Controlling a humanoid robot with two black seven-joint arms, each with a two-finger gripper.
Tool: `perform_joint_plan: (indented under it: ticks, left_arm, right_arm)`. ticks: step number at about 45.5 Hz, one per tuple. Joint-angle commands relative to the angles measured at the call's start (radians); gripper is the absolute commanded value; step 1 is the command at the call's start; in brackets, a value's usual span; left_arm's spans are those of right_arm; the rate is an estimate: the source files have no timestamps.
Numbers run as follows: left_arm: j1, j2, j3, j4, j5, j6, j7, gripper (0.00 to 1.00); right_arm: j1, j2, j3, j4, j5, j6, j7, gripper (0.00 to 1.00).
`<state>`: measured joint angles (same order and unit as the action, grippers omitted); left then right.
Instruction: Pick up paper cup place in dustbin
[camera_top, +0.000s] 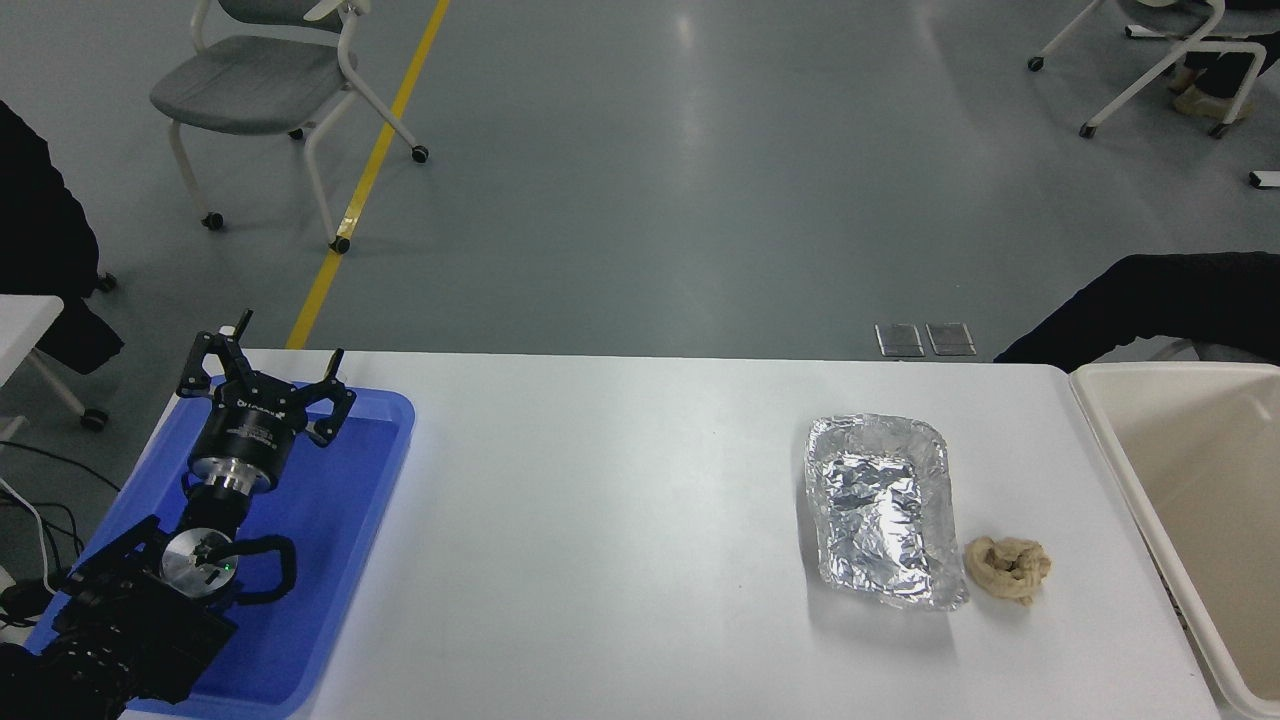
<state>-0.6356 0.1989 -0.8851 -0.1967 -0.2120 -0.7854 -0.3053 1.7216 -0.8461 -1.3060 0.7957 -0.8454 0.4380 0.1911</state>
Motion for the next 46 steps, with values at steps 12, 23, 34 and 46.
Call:
perform_joint_plan:
  ticks: [12,23,34,46]
  left_arm:
    - [-0.001,-0.001,0.0,-0.001,0.0,0.0,0.0,1.0]
    - [-0.003,-0.001,0.001,0.002,0.0,0.0,0.0,1.0]
    - [-0.003,-0.001,0.001,0.002,0.0,0.0,0.0,1.0]
    - [-0.003,-0.001,0.001,0.002,0.0,0.0,0.0,1.0]
  right_arm:
    - [-0.674,0.038,0.431,-0.394,0.055,-0.249,-0.01,0.0]
    - [-0.904,0.166,0.634,-0.567,0.126,-0.298,-0.009,0.0]
    - [-0.994,0.262,0.706,-0.601,0.135,-0.352,-0.015,0.0]
    - [-0.998,0.279,0.755,-0.599,0.135,-0.363,-0.044,0.23]
